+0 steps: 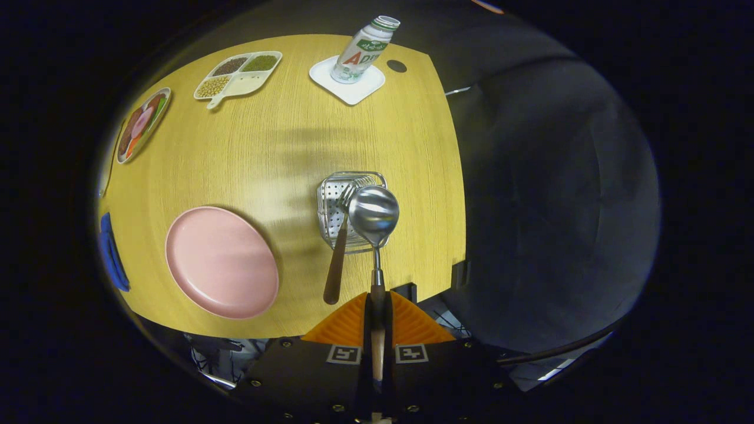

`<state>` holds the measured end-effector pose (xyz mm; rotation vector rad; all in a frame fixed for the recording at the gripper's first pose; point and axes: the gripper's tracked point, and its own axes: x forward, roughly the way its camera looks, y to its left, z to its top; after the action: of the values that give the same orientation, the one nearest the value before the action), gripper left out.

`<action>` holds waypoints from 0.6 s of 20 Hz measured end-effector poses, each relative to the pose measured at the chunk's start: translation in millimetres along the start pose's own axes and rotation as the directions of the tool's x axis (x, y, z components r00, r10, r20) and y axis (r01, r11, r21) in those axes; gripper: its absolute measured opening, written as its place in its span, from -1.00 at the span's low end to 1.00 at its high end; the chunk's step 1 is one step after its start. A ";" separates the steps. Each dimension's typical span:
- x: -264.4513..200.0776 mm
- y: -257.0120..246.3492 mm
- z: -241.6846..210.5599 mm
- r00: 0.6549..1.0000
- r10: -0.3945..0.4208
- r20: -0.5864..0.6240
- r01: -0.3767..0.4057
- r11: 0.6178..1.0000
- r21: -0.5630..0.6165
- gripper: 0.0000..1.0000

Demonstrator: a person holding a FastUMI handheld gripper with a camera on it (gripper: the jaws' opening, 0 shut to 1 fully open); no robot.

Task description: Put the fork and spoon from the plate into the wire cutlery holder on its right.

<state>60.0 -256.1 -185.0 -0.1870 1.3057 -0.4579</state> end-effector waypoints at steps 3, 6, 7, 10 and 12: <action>14.0 -4.5 2.7 1.000 0.020 -0.016 -0.021 1.000 -0.020 -0.86; 24.9 -4.3 5.6 0.998 0.054 -0.027 -0.055 0.998 -0.042 -0.87; 27.8 -3.0 6.4 0.997 0.067 -0.030 -0.068 0.996 -0.054 -0.86; 31.8 -0.1 8.4 0.995 0.087 -0.039 -0.089 0.994 -0.065 -0.86; 33.0 2.9 9.9 0.994 0.104 -0.040 -0.107 0.992 -0.064 -0.86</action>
<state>76.3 -268.8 -212.7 -0.1643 1.3607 -0.3298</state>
